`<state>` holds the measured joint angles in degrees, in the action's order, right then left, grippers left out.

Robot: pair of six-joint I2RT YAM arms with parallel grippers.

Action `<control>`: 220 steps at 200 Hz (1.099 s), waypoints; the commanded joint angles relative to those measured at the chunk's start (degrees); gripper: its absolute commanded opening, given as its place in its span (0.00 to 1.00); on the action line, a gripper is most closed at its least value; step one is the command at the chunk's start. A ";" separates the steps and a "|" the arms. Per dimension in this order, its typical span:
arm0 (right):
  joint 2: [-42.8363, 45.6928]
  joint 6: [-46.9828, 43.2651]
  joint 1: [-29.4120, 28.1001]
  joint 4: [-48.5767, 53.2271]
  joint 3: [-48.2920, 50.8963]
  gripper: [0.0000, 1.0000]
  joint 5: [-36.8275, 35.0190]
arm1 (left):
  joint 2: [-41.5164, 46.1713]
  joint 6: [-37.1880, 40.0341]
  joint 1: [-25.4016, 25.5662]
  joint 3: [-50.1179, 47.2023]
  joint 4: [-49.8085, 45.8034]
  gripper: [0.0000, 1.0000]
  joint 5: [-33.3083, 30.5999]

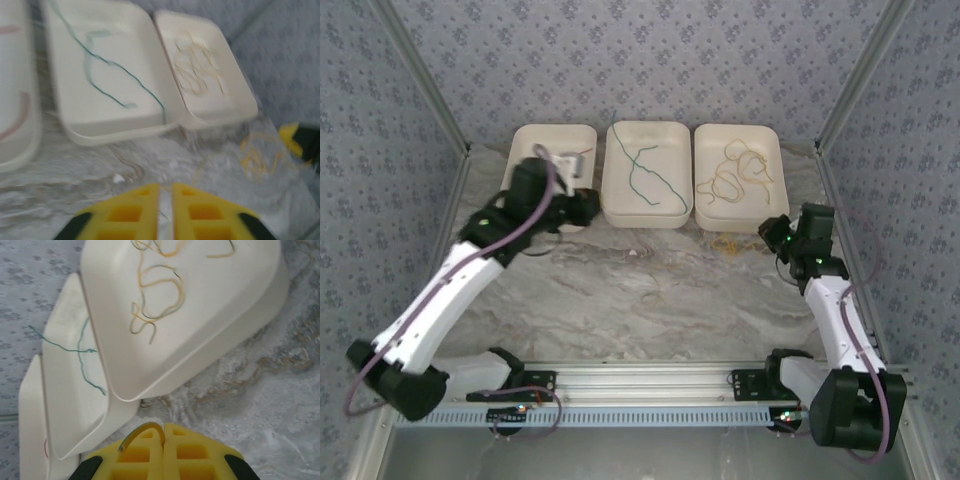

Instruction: Untangle the cables

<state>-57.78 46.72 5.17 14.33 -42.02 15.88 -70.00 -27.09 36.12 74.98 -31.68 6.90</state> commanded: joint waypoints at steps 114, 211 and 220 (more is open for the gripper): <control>2.18 -0.43 -6.36 6.67 -11.07 0.00 3.81 | -19.84 -27.95 28.88 -7.85 41.43 0.66 -13.16; 2.10 1.28 -7.12 6.72 -11.96 0.00 4.95 | -23.92 -9.14 24.70 -2.21 32.84 0.62 -8.64; 1.87 0.88 -6.70 7.36 -12.95 0.00 5.40 | -22.01 -7.50 24.47 -5.41 34.52 0.61 -9.81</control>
<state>-55.59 47.13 -2.02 20.88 -51.90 19.46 -93.45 -41.23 60.75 72.40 4.10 -2.52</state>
